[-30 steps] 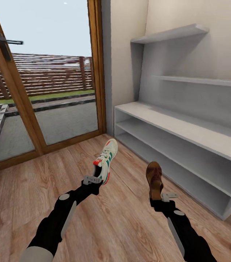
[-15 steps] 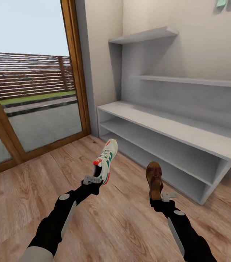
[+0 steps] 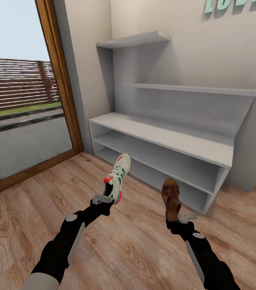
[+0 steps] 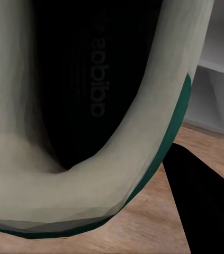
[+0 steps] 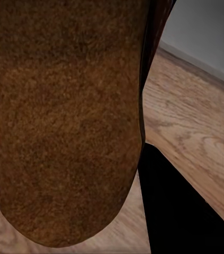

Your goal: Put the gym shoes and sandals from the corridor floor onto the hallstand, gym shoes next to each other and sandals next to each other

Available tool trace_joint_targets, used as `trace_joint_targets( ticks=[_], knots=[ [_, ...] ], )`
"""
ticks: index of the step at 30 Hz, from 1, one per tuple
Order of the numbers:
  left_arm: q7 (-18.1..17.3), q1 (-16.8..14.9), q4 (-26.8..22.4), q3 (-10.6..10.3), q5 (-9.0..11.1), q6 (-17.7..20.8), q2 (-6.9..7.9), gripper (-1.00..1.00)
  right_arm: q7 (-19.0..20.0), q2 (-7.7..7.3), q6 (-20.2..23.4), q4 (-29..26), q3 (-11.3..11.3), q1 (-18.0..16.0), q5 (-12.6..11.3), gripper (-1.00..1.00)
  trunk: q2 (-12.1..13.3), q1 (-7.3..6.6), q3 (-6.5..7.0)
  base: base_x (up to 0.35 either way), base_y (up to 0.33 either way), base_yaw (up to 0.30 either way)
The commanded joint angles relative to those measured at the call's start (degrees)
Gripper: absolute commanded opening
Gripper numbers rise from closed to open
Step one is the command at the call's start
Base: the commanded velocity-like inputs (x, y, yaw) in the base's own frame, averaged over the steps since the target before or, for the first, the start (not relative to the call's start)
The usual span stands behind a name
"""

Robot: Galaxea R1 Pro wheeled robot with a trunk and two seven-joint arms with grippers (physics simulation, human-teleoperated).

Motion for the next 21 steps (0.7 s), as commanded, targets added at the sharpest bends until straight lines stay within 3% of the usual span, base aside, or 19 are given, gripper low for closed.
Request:
trace_joint_targets(
  ticks=[1,5,16,21],
  knots=[
    [-0.27,-0.01,-0.09,0.08,-0.22,0.29,-0.03,-1.0,-0.14,0.0,0.38,-0.1,0.0,-0.02,-0.18,-1.0,-0.02,-0.01,-0.05,0.083,0.257,-0.3],
    [-0.27,-0.01,-0.09,0.08,-0.19,0.29,-0.03,-1.0,-0.15,0.0,0.38,-0.1,0.0,-0.02,-0.18,-1.0,-0.02,-0.01,-0.05,0.091,0.259,-0.3],
    [-0.27,-0.01,-0.09,0.08,-0.19,0.29,-0.04,-1.0,-0.12,0.0,0.38,-0.1,0.0,-0.02,-0.18,-1.0,-0.02,-0.01,-0.05,0.011,0.019,-0.3],
    [-0.27,-0.01,-0.09,0.08,-0.17,0.29,-0.04,-1.0,-0.13,0.0,0.38,-0.08,0.0,-0.02,-0.18,-1.0,-0.02,-0.01,-0.05,0.105,0.201,-0.3]
  ],
)
